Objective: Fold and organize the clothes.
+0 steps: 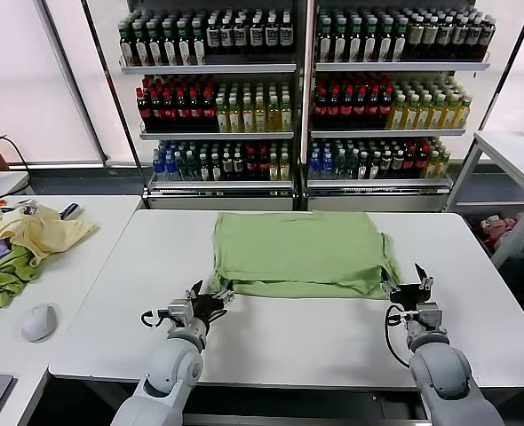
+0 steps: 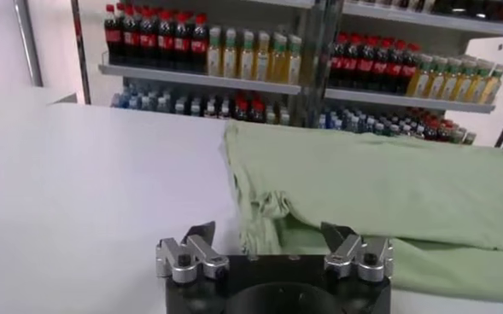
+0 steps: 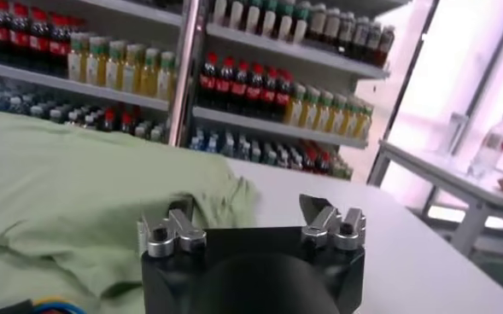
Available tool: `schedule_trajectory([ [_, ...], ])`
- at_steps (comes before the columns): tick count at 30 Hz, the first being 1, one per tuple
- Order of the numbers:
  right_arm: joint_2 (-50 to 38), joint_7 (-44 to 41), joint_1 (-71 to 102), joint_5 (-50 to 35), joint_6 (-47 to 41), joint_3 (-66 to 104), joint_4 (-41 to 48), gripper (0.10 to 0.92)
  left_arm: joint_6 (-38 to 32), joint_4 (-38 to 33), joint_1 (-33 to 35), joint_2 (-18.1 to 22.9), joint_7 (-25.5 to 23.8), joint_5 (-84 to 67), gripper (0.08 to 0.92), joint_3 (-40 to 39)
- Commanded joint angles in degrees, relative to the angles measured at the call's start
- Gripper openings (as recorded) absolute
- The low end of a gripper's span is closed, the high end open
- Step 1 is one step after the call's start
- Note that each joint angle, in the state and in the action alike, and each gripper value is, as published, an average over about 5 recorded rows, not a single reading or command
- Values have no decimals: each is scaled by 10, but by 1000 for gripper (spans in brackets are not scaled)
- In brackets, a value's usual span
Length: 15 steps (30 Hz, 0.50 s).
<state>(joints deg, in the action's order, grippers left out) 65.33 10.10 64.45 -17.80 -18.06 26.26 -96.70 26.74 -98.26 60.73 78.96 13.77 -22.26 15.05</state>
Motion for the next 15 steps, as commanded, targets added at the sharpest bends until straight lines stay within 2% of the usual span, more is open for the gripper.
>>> schedule_trajectory([
  [1, 2, 9, -4, -67, -67, -4, 14, 801, 6, 37, -10, 1, 3, 12, 719, -6],
  [9, 7, 13, -4, -77, -86, -15, 20, 587, 18, 54, -17, 2, 4, 7, 486, -6],
  [15, 3, 10, 14, -77, -83, -14, 1, 414, 41, 43, -12, -4, 2, -2, 312, -7],
])
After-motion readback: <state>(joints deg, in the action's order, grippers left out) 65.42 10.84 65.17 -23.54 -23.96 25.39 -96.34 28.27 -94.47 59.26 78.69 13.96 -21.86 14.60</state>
